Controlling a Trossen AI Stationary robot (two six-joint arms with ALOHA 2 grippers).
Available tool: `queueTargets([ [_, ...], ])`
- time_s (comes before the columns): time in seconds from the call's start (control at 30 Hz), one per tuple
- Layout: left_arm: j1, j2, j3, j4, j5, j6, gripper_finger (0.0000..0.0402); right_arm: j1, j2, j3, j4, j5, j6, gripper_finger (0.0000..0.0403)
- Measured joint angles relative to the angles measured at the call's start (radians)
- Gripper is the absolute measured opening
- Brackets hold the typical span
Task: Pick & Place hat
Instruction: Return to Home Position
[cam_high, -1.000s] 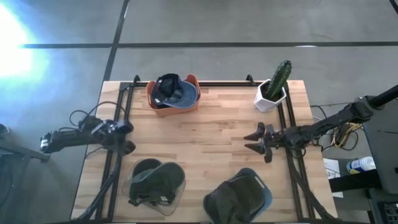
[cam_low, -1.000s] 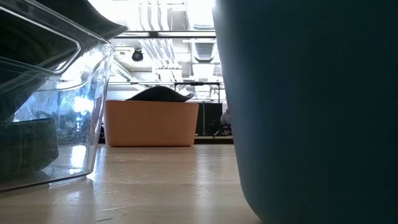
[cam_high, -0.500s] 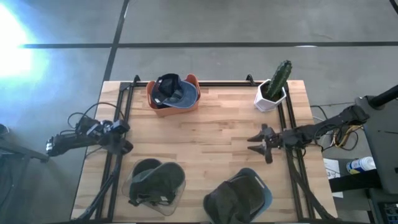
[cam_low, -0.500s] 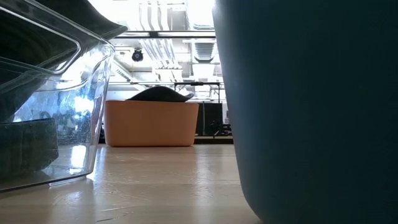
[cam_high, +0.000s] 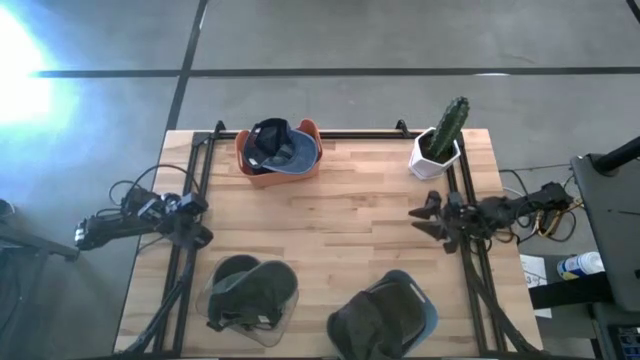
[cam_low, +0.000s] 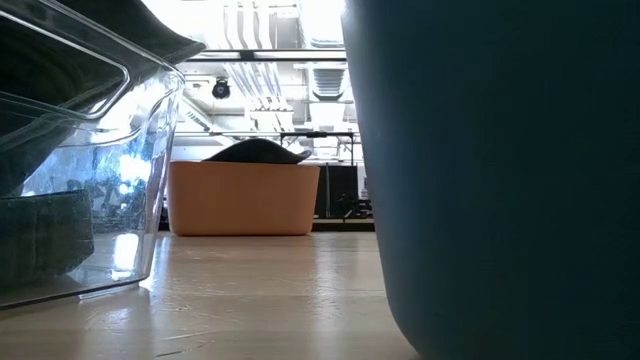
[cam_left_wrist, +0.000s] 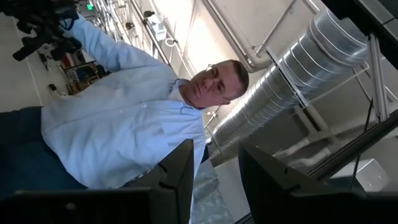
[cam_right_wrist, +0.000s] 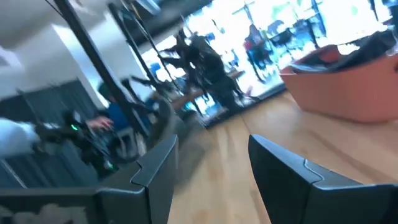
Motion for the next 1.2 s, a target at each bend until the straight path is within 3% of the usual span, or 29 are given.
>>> queueTargets([
  [0.5, -0.006, 0.0, -0.001, -0.013, 0.0, 0.058, 0.0119, 0.001, 0.047, -0.002, 0.078, -0.002, 0.0, 0.0192],
  [0.77, -0.006, 0.0, -0.002, -0.014, 0.0, 0.324, 0.0119, 0.001, 0.066, -0.002, 0.078, -0.002, 0.0, 0.0192],
  [0.93, -0.006, 0.0, -0.002, -0.009, 0.0, 0.351, 0.0119, 0.001, 0.066, -0.002, 0.078, -0.002, 0.0, 0.0192],
  [1.07, -0.01, -0.001, -0.003, 0.197, 0.0, 0.353, 0.0119, 0.001, 0.066, -0.002, 0.078, -0.002, 0.0, 0.0192],
  [1.2, -0.011, -0.001, -0.003, 0.241, 0.0, 0.354, 0.0119, 0.001, 0.067, -0.002, 0.078, -0.002, 0.0, 0.0192],
])
